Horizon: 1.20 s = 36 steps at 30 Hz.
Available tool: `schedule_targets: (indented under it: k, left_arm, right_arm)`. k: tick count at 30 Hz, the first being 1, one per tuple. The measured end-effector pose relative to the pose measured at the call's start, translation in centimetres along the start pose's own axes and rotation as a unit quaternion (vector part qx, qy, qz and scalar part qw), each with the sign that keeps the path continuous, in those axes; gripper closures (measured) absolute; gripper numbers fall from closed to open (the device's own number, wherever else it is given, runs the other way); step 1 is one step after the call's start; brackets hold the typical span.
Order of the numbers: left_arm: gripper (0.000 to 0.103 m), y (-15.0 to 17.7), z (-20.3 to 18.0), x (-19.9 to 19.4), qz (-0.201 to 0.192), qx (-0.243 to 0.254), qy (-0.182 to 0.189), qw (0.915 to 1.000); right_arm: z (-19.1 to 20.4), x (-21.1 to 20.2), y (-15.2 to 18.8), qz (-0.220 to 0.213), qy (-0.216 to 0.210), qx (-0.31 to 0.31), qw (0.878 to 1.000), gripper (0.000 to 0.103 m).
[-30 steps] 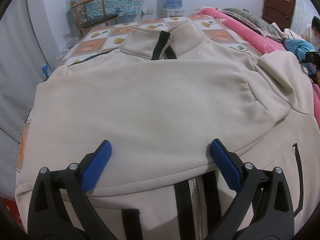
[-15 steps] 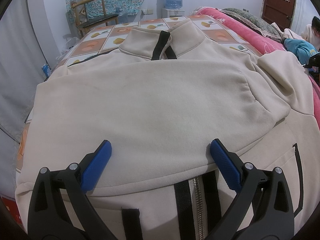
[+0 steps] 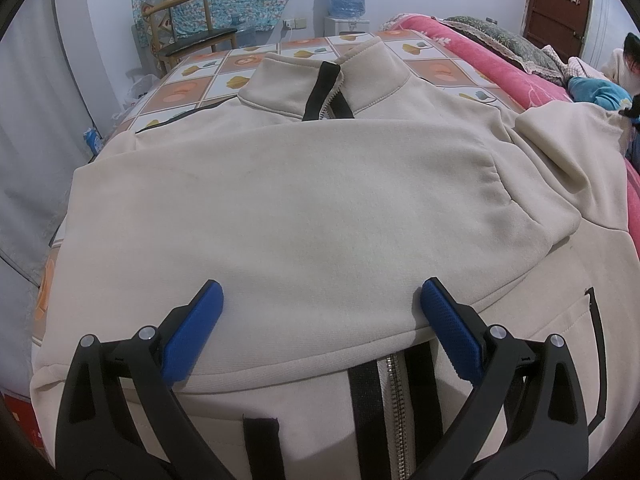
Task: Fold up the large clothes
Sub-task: 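Lift the sleeve with the right tool and carry it over the jacket body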
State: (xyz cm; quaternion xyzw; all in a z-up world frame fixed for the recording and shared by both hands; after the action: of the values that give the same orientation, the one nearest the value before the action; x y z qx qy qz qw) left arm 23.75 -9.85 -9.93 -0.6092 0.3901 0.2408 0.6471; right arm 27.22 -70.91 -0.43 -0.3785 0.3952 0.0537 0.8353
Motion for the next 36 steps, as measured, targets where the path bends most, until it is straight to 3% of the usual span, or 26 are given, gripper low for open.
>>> schedule_targets:
  k: [12, 23, 36]
  left_arm:
    - [0.007, 0.0, 0.0, 0.0, 0.0, 0.0, 0.0, 1.0]
    - [0.007, 0.0, 0.0, 0.0, 0.0, 0.0, 0.0, 1.0]
    - [0.007, 0.0, 0.0, 0.0, -0.001, -0.001, 0.001, 1.0]
  right_arm:
    - [9.5, -7.4, 1.5, -0.025, -0.07, -0.113, 0.991, 0.094]
    - [20.1, -13.5, 6.7, -0.019, -0.155, -0.211, 0.965, 0.094]
    - [27.8, -14.9, 13.9, 0.03, -0.216, -0.271, 0.937, 0.094]
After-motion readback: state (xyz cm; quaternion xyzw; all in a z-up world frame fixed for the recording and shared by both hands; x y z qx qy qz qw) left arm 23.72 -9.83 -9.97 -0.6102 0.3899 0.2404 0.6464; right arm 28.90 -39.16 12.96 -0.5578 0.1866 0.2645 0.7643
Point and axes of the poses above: each gripper's, at about its wrist camera, not at the fingertips, and x roughly the way its jaws point, z to its left, y to its underside, the point moved 6 cm from there along x, roughly the way its jaws point, and after that the axes turned 6 degrees about -x, right-handed, at the moved point
